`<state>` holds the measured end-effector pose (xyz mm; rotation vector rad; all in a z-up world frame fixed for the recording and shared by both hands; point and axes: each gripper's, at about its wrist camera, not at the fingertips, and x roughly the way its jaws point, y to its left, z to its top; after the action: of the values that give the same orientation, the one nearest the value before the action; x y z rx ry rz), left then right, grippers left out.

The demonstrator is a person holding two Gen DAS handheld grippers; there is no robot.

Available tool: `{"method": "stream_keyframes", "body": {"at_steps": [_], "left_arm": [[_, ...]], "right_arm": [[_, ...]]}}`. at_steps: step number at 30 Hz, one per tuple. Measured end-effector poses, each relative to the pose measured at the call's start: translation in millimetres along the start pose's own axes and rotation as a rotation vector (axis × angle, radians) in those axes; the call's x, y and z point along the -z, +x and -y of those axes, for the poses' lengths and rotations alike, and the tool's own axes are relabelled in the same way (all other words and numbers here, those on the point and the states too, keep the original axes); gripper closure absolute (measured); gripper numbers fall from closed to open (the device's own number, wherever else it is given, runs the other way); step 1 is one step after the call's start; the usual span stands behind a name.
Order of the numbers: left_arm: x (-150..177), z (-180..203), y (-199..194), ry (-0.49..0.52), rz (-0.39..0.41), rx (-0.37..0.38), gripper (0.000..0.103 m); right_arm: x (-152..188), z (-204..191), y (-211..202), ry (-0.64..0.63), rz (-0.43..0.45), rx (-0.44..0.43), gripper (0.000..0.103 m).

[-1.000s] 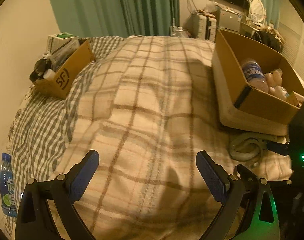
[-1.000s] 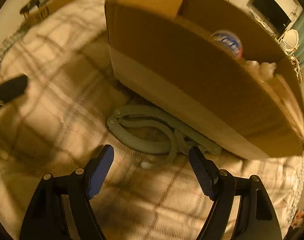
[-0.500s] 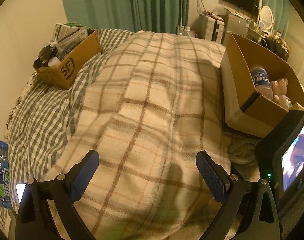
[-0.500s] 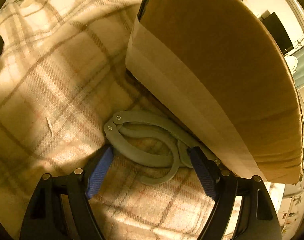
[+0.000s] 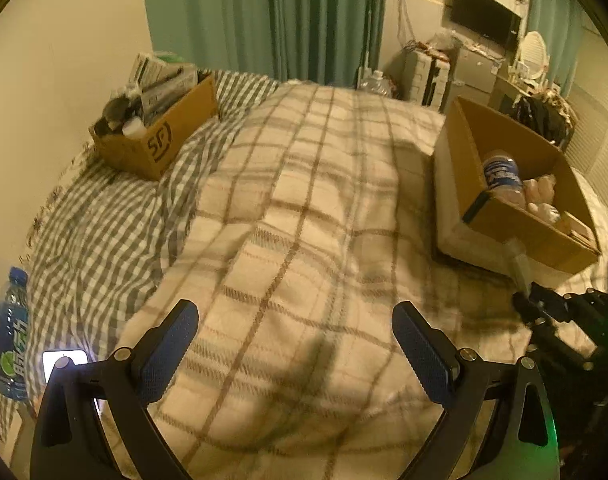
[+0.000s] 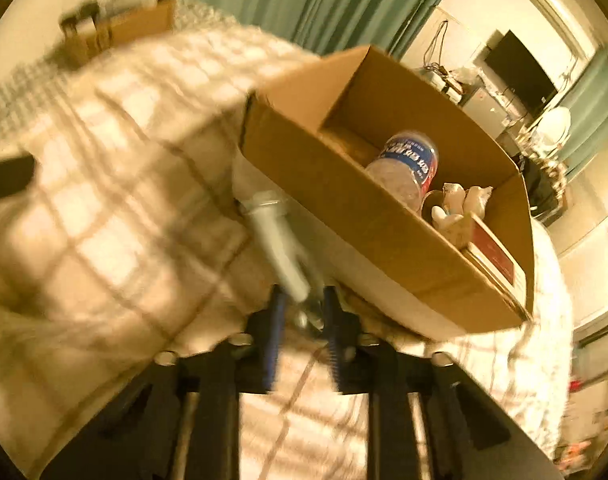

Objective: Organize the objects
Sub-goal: 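Reach the right tool to the green plastic clip beside the box and grasp it, then carry the green clip into the cardboard box and open the right tool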

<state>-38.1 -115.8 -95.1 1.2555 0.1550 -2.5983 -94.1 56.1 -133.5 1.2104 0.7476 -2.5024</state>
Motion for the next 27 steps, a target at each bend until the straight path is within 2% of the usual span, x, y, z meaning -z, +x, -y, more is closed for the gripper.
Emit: {"method": "stream_keyframes", "body": {"at_steps": [2, 5, 7, 11, 15, 22, 27], "left_arm": [[1.3, 3.1, -9.2, 0.017, 0.022, 0.002, 0.003], [4.0, 10.1, -23.7, 0.042, 0.048, 0.004, 0.003], [6.5, 14.5, -34.9, 0.052, 0.064, 0.013, 0.003], [11.3, 22.2, -56.1, 0.078, 0.103, 0.029, 0.003], [10.9, 30.8, -76.1, 0.096, 0.142, 0.038, 0.003], [-6.9, 48.8, -108.3, 0.096, 0.213, 0.099, 0.003], [-32.7, 69.4, -116.1, 0.117, 0.264, 0.14, 0.003]], "right_arm": [[-1.1, 6.0, -20.0, 0.032, 0.041, -0.006, 0.095], [-9.1, 10.4, -47.6, 0.107, 0.074, -0.073, 0.095], [-1.0, 14.9, -67.4, 0.138, 0.1, -0.086, 0.095], [5.9, 31.1, -90.2, 0.252, 0.149, -0.205, 0.095], [22.0, 48.8, -119.1, 0.334, 0.21, -0.258, 0.095], [29.1, 82.7, -154.2, 0.403, 0.283, -0.295, 0.095], [7.3, 117.0, -174.9, 0.406, 0.327, -0.303, 0.094]]}}
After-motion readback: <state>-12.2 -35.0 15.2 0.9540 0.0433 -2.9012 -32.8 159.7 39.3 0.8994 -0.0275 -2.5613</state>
